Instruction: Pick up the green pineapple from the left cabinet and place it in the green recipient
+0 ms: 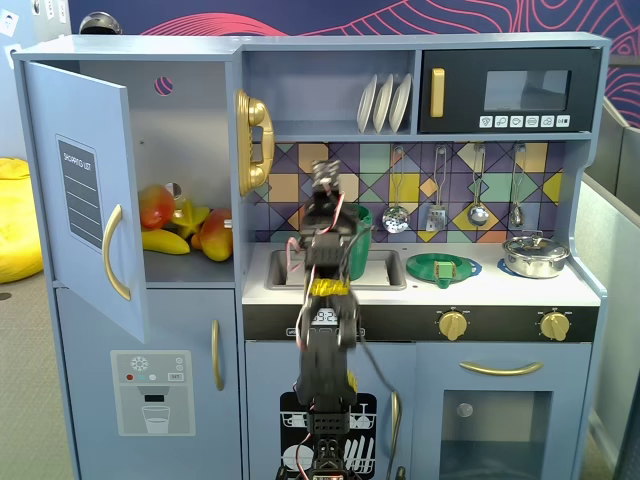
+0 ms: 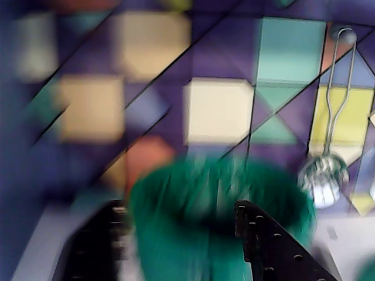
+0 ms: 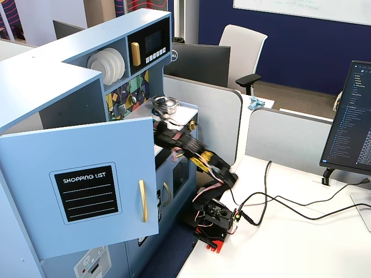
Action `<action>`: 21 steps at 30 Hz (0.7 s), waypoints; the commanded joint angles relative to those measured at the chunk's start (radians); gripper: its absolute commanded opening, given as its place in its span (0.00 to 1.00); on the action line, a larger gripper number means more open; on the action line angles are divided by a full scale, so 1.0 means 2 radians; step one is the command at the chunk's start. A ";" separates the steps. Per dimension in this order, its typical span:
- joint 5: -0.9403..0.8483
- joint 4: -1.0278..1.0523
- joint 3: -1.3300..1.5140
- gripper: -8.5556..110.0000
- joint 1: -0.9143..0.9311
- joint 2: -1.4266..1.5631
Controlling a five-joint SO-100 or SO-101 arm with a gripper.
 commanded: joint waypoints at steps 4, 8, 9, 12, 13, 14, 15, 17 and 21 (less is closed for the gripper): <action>-0.009 0.150 0.174 0.11 0.022 0.216; 0.009 0.179 0.321 0.10 0.025 0.291; 0.002 0.179 0.360 0.09 0.025 0.306; 0.008 0.179 0.458 0.07 0.025 0.347; 0.013 0.179 0.486 0.07 0.027 0.358; 0.018 0.184 0.514 0.07 0.031 0.370; 0.018 0.189 0.540 0.07 0.034 0.380; 0.013 0.230 0.569 0.07 0.037 0.385; 0.107 0.355 0.569 0.08 -0.016 0.384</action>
